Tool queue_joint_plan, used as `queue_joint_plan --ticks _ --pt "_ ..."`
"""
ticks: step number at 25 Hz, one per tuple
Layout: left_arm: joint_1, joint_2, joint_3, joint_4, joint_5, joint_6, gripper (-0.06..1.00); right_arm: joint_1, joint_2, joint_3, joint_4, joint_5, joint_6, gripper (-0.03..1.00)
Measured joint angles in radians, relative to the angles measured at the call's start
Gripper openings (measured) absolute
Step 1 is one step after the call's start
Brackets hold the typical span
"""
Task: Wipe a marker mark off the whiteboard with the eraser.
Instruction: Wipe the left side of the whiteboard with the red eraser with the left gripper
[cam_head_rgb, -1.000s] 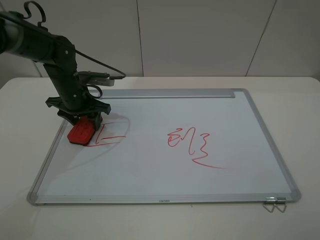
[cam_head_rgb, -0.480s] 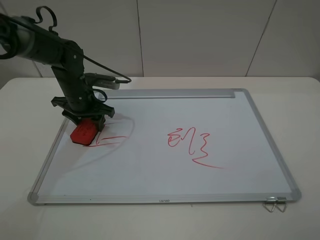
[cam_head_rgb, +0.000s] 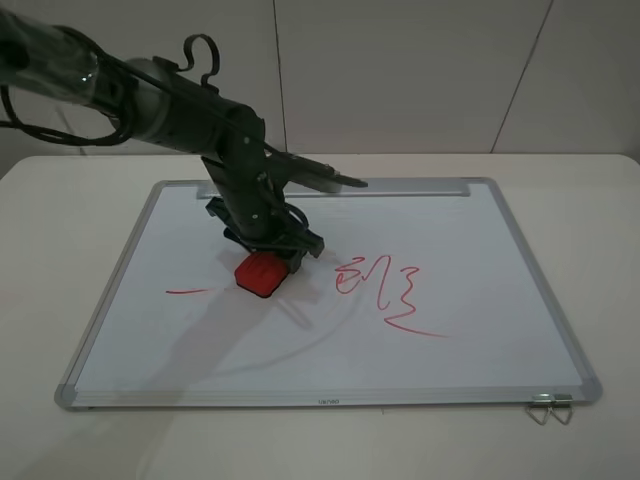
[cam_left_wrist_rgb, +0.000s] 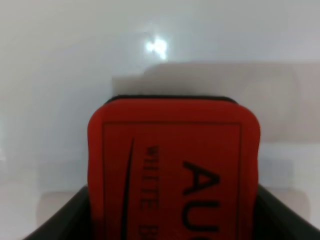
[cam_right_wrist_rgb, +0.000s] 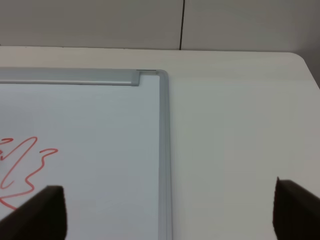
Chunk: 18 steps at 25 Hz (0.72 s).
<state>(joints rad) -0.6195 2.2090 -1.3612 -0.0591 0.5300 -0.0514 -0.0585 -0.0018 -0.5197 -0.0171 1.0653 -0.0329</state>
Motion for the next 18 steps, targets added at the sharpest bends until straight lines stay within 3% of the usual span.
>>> queue_joint_plan --ticks 3,8,13,18 --pt "-0.037 0.007 -0.013 -0.039 -0.017 0.016 0.57 0.0 0.0 0.0 0.0 0.0 0.0 0.71" --pt "-0.035 0.008 -0.013 -0.056 -0.021 0.019 0.57 0.0 0.0 0.0 0.0 0.0 0.0 0.71" --pt "-0.002 0.005 -0.002 -0.084 -0.023 0.019 0.57 0.0 0.0 0.0 0.0 0.0 0.0 0.71" --pt "0.073 -0.036 0.085 -0.051 -0.072 0.019 0.57 0.0 0.0 0.0 0.0 0.0 0.0 0.71"
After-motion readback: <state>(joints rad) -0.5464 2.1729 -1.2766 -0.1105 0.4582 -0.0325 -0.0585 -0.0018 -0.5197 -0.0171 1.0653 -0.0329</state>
